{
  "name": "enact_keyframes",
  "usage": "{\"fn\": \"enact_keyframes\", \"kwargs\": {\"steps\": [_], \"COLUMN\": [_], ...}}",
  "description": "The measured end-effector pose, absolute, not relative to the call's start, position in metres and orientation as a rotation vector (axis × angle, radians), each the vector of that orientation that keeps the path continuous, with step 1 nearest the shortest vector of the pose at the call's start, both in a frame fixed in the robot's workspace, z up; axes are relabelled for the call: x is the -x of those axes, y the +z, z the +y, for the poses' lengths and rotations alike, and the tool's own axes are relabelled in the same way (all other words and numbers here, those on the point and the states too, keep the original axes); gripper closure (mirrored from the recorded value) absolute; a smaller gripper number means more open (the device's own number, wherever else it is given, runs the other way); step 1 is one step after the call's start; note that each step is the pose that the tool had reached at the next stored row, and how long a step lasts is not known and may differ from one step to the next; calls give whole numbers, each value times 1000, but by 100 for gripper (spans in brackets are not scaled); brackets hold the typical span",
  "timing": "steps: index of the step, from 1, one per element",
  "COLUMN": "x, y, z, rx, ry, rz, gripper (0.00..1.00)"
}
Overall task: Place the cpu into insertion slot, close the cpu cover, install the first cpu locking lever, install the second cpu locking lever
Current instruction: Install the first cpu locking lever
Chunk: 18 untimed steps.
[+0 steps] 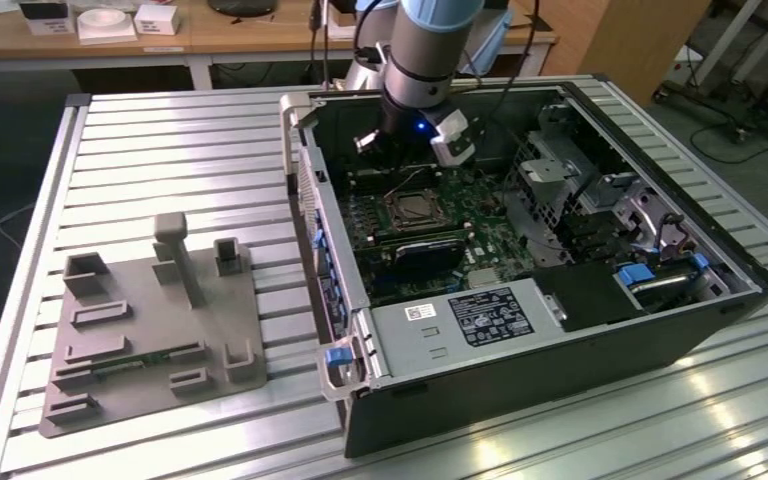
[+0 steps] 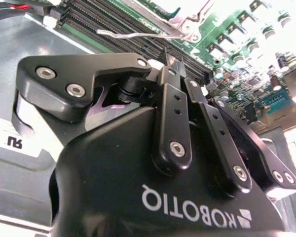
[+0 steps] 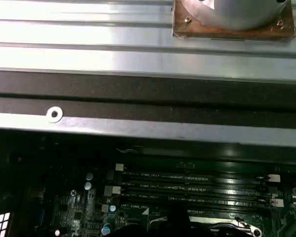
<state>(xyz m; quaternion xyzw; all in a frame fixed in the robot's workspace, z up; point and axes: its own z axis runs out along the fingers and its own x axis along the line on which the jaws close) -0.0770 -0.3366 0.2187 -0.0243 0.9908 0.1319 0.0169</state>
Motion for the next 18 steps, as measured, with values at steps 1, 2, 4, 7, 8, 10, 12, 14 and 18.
{"fn": "enact_keyframes", "kwargs": {"steps": [1, 2, 4, 7, 8, 10, 12, 14, 18], "x": [77, 76, 74, 70, 69, 69, 69, 69, 68], "y": [218, 218, 217, 216, 216, 216, 215, 213, 208], "z": [-338, -339, -339, -339, -339, -339, -339, -339, -339], "rx": [75, 75, 75, 75, 75, 74, 74, 74, 74], "ry": [427, 437, 451, 463, 465, 469, 471, 471, 471], "rz": [3077, 3075, 3073, 3071, 3071, 3070, 3070, 3070, 3070], "gripper": [89, 89, 89, 89, 89, 89, 89, 89, 89]}}
